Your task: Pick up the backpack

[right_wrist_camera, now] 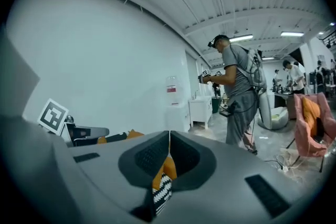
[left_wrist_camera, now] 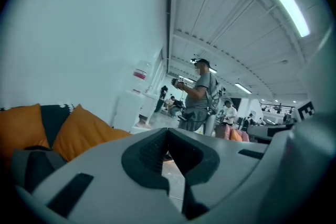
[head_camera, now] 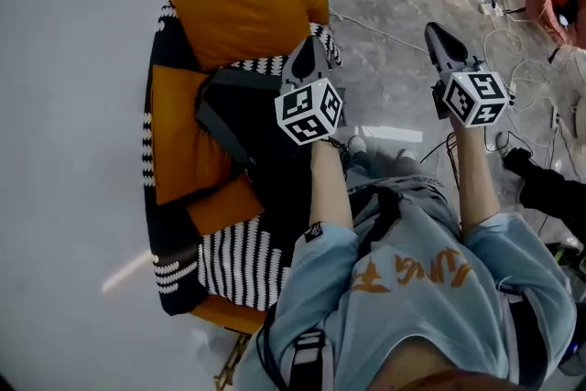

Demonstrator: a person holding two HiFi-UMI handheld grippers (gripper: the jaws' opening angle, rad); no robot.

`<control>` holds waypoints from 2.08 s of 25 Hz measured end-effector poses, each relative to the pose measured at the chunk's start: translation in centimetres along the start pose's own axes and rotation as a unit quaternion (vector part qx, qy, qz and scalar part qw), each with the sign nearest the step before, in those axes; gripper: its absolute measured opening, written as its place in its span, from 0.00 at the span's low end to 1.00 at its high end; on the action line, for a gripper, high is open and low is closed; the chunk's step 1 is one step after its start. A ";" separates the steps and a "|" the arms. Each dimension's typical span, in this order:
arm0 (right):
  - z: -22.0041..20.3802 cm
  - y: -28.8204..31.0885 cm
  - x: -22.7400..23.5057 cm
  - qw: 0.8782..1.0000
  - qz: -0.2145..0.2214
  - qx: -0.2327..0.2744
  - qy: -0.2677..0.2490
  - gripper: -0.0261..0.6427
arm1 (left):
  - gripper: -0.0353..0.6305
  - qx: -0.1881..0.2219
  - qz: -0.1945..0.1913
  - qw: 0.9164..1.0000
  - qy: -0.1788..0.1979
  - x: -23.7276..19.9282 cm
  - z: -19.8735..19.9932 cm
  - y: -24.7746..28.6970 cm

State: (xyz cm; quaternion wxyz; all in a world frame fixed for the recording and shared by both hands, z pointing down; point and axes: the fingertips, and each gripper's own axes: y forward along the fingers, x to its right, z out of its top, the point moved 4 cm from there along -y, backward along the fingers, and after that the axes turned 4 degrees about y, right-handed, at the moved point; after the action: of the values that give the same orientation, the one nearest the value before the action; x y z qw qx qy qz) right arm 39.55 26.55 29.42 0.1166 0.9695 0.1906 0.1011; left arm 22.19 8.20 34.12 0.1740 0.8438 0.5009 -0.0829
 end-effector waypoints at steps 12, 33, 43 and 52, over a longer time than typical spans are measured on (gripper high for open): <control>1.1 15.3 -20.4 0.945 0.308 -0.062 -0.091 0.08 | 0.09 0.091 0.317 0.938 -0.110 -18.9 0.7 -15.8; -10.9 28.7 -36.5 0.822 0.507 -0.216 -0.144 0.08 | 0.09 -0.018 0.489 0.853 -0.183 -28.3 -7.8 -20.5; -16.5 29.8 -37.6 0.809 0.490 -0.285 -0.156 0.08 | 0.09 -0.047 0.456 0.863 -0.212 -30.8 -11.0 -20.0; -23.6 32.3 -37.7 0.796 0.468 -0.352 -0.153 0.10 | 0.09 -0.108 0.387 0.886 -0.232 -34.5 -15.8 -18.0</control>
State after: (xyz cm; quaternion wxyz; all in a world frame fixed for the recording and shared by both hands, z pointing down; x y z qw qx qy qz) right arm 10.87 -12.88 54.68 0.4162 0.8353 -0.3551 0.0543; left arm -10.82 -6.11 55.76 0.3940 0.9031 0.0860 -0.1477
